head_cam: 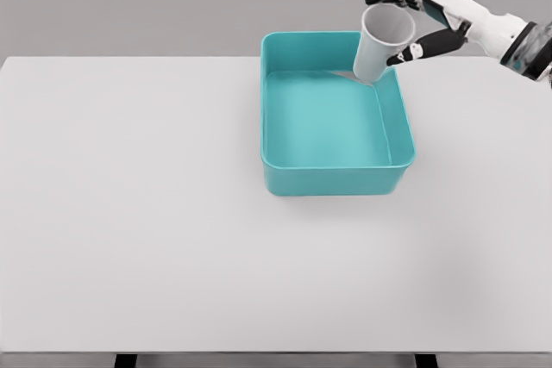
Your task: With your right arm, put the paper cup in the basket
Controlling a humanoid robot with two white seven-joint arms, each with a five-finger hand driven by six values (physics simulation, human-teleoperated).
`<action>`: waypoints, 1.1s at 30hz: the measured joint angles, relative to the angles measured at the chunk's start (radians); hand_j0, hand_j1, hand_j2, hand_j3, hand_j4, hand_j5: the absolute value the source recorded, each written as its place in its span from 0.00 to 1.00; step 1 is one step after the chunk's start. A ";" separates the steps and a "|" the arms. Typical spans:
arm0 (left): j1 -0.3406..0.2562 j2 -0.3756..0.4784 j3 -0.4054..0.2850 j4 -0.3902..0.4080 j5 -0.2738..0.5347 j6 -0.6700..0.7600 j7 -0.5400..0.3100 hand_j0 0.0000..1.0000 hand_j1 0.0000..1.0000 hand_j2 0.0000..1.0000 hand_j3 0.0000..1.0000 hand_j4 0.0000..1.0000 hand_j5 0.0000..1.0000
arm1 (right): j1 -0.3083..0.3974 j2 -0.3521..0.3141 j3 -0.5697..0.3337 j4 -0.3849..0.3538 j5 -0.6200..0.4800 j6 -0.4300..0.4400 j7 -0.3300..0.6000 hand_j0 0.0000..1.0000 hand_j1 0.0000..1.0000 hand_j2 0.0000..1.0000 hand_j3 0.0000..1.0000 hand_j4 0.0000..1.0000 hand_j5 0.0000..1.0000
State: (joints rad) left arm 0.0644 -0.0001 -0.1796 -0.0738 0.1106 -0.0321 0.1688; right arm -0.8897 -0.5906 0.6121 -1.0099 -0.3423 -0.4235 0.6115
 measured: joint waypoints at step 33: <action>0.000 0.000 0.000 0.000 0.000 0.000 0.000 1.00 1.00 1.00 1.00 1.00 1.00 | -0.066 0.097 0.081 -0.198 0.696 0.012 0.000 0.76 0.76 0.76 0.76 0.76 0.76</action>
State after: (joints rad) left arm 0.0644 -0.0001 -0.1796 -0.0738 0.1106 -0.0322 0.1688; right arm -0.9556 -0.4938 0.6926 -1.2078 0.3540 -0.4113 0.6113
